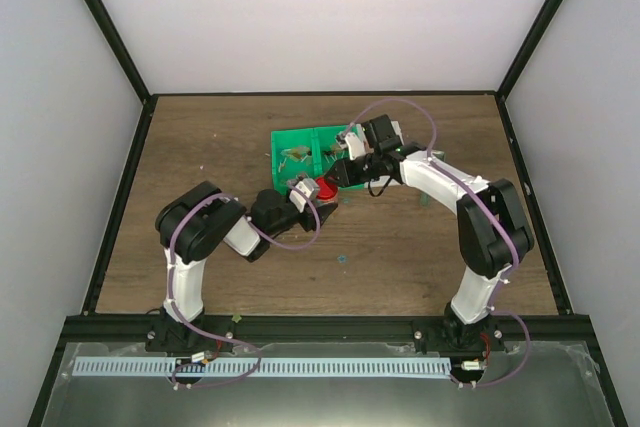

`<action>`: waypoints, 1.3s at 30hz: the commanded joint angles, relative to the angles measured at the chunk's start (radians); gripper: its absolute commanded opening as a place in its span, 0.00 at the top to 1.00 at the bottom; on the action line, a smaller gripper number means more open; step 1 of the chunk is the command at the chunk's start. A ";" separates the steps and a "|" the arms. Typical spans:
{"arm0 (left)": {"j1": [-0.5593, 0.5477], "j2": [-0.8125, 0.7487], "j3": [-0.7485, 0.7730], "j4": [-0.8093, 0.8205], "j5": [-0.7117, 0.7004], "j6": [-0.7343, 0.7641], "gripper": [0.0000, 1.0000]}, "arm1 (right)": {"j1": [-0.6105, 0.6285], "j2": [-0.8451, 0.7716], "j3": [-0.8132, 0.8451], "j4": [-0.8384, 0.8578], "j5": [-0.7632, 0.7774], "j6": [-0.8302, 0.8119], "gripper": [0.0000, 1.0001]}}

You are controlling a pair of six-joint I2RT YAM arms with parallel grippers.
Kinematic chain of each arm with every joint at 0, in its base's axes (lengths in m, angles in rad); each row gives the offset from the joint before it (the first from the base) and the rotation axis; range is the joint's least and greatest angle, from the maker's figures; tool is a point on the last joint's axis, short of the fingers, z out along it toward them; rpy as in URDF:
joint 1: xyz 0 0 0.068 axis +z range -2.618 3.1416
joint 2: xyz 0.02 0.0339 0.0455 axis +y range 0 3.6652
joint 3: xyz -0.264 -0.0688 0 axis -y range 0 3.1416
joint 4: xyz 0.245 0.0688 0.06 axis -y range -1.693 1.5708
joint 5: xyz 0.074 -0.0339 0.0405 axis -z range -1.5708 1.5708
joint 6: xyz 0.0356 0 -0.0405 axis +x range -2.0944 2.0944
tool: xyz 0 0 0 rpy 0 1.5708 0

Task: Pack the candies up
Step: Screw the bottle lid onto the packing bottle.

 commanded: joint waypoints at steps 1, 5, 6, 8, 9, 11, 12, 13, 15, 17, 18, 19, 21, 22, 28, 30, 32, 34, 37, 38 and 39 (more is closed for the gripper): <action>0.002 0.090 -0.052 -0.303 0.007 -0.021 0.30 | 0.009 0.009 0.039 -0.019 0.100 -0.015 0.74; 0.002 0.095 -0.050 -0.301 0.007 -0.023 0.30 | 0.010 -0.005 0.045 -0.020 0.121 -0.028 0.85; 0.002 0.097 -0.049 -0.301 0.008 -0.024 0.30 | 0.011 0.000 0.049 -0.026 0.114 -0.032 0.86; 0.002 0.101 -0.047 -0.298 0.010 -0.028 0.30 | 0.011 0.006 0.051 -0.033 0.100 -0.035 0.88; 0.002 0.103 -0.045 -0.298 0.011 -0.029 0.30 | 0.012 0.008 0.046 -0.033 0.092 -0.035 0.90; 0.002 0.103 -0.046 -0.298 0.012 -0.030 0.30 | 0.012 0.012 0.034 -0.027 0.063 -0.034 0.93; 0.002 0.101 -0.047 -0.298 0.010 -0.031 0.30 | 0.012 0.016 0.028 -0.027 0.046 -0.031 0.93; 0.002 0.102 -0.048 -0.299 0.009 -0.030 0.30 | 0.011 0.019 0.022 -0.026 0.025 -0.032 0.93; 0.003 0.100 -0.049 -0.296 0.008 -0.032 0.30 | 0.012 0.021 0.003 -0.026 0.002 -0.027 0.92; 0.005 0.103 -0.048 -0.288 0.007 -0.043 0.30 | 0.013 0.022 -0.023 -0.037 -0.019 -0.028 0.92; 0.006 0.105 -0.049 -0.280 0.006 -0.055 0.30 | 0.014 0.021 -0.041 -0.042 -0.037 -0.029 0.93; 0.009 0.109 -0.048 -0.272 0.008 -0.064 0.30 | 0.014 0.016 -0.065 -0.040 -0.060 -0.023 0.94; 0.013 0.117 -0.044 -0.263 0.011 -0.080 0.31 | 0.023 -0.003 -0.121 -0.026 -0.081 -0.013 0.99; 0.013 0.120 -0.040 -0.263 0.012 -0.083 0.31 | 0.030 -0.012 -0.148 -0.023 -0.084 -0.009 0.99; 0.019 0.122 -0.028 -0.273 -0.001 -0.079 0.31 | 0.061 -0.100 -0.302 0.030 -0.103 0.042 0.99; 0.024 0.127 -0.020 -0.274 0.000 -0.085 0.31 | 0.073 -0.136 -0.337 0.038 -0.107 0.059 0.99; 0.028 0.130 -0.012 -0.275 0.003 -0.092 0.31 | 0.086 -0.168 -0.372 0.039 -0.106 0.074 0.99; 0.030 0.132 -0.007 -0.276 0.002 -0.098 0.30 | 0.095 -0.202 -0.407 0.047 -0.113 0.093 0.99; 0.031 0.134 0.002 -0.281 0.000 -0.099 0.31 | 0.109 -0.249 -0.451 0.055 -0.118 0.116 0.99; 0.030 0.135 0.002 -0.282 -0.001 -0.099 0.31 | 0.115 -0.262 -0.460 0.054 -0.118 0.119 0.99; 0.030 0.137 0.004 -0.282 -0.002 -0.099 0.31 | 0.119 -0.275 -0.468 0.051 -0.115 0.121 0.99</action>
